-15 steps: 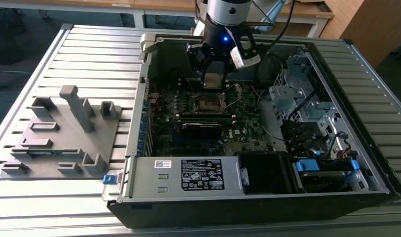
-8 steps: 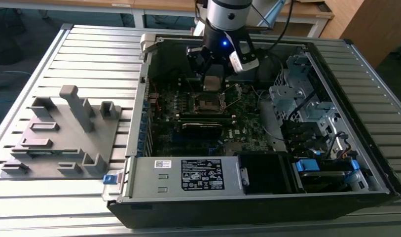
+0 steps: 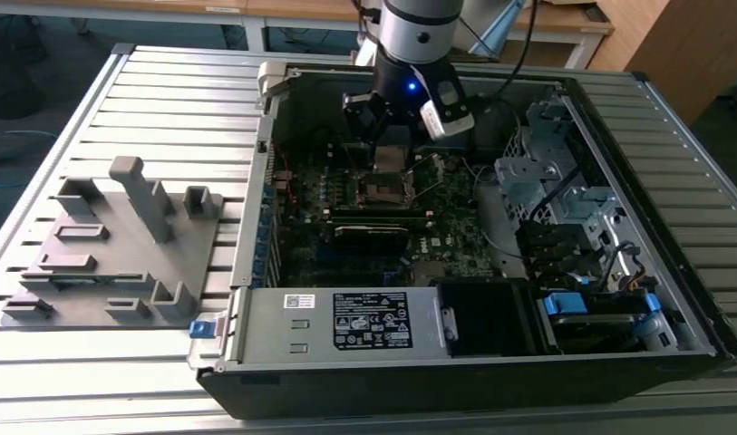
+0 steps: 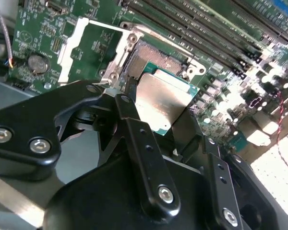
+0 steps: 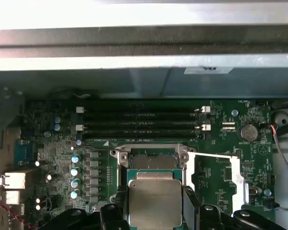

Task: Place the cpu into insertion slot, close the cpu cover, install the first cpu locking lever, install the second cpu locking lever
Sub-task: 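Place the cpu into insertion slot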

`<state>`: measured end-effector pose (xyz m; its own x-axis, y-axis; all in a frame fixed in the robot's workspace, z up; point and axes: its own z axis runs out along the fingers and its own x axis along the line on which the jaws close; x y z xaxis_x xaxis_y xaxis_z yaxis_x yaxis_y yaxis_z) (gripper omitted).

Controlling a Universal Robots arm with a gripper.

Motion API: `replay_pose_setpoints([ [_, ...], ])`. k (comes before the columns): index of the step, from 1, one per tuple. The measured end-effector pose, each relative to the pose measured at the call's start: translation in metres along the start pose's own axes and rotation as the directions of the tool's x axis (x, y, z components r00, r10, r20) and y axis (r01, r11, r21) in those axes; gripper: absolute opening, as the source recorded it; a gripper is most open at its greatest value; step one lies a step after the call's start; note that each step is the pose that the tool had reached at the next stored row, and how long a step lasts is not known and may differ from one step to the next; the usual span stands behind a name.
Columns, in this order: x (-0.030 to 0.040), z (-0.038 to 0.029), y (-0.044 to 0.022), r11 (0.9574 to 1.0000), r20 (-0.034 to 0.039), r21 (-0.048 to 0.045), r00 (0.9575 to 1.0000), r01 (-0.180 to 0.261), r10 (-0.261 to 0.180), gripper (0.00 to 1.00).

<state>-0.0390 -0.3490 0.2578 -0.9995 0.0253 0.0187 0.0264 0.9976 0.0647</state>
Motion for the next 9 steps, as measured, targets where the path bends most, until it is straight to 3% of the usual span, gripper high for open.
replay_pose_setpoints([
  [5,-0.0001,0.0039,-0.0003,0.9994,0.0010,0.0335,1.0000,-0.001,0.001,0.54],
  [9,-0.0002,0.0094,-0.0006,0.9993,0.0011,0.0366,1.0000,-0.001,0.001,0.54],
])
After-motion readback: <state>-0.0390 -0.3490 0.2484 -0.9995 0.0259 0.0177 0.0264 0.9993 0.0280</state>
